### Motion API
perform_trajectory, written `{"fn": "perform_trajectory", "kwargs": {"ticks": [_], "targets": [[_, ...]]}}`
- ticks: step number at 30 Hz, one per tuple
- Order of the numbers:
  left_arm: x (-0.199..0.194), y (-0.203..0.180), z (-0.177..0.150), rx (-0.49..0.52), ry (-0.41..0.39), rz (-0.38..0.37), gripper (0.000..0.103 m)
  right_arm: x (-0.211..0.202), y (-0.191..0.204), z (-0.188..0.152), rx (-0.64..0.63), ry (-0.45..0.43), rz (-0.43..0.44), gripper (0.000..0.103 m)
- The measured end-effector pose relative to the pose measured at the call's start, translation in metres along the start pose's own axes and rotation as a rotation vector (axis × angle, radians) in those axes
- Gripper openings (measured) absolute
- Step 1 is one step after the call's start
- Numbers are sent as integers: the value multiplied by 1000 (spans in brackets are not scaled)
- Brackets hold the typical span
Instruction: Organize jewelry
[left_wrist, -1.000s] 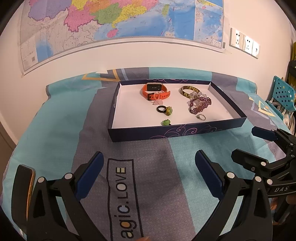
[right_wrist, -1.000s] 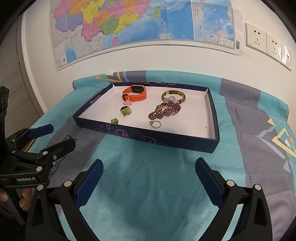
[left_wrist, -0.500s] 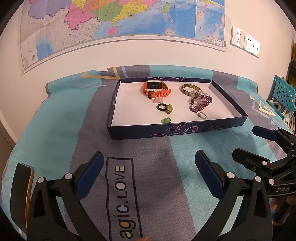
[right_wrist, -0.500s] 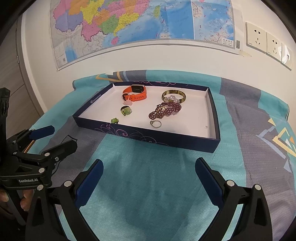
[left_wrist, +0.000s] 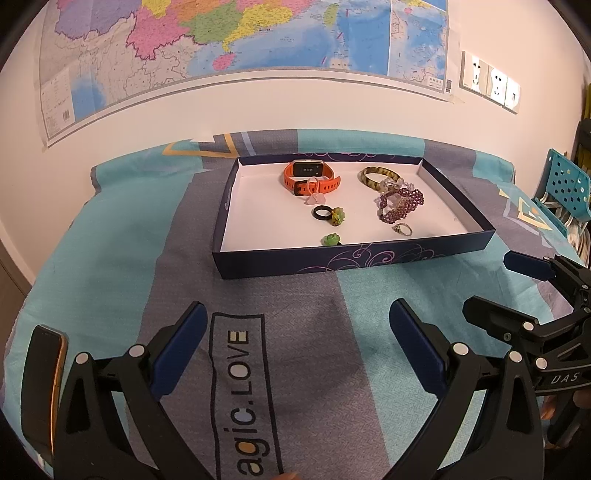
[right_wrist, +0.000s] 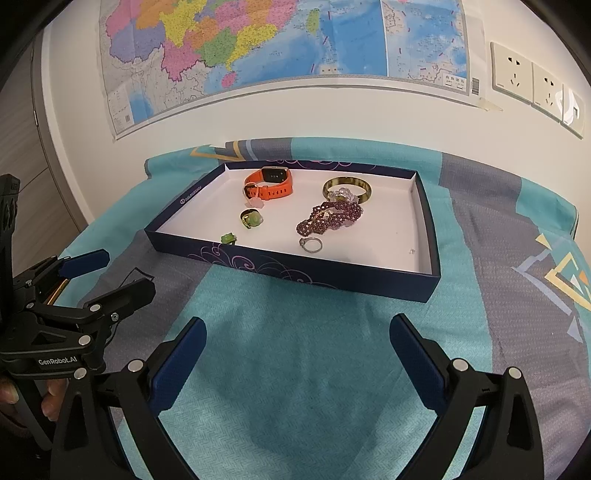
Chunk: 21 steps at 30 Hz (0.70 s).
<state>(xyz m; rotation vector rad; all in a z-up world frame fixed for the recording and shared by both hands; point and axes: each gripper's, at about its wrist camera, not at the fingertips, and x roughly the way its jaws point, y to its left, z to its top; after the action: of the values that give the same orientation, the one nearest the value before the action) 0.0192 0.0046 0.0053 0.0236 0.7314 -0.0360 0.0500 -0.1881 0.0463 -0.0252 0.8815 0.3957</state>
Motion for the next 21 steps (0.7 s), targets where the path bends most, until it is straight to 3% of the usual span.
{"fn": "perform_trajectory", "kwargs": {"ticks": [21], "targets": [[3, -2, -3, -3, 5, -6, 97, 2, 1, -2, -1, 6, -1, 96]]}}
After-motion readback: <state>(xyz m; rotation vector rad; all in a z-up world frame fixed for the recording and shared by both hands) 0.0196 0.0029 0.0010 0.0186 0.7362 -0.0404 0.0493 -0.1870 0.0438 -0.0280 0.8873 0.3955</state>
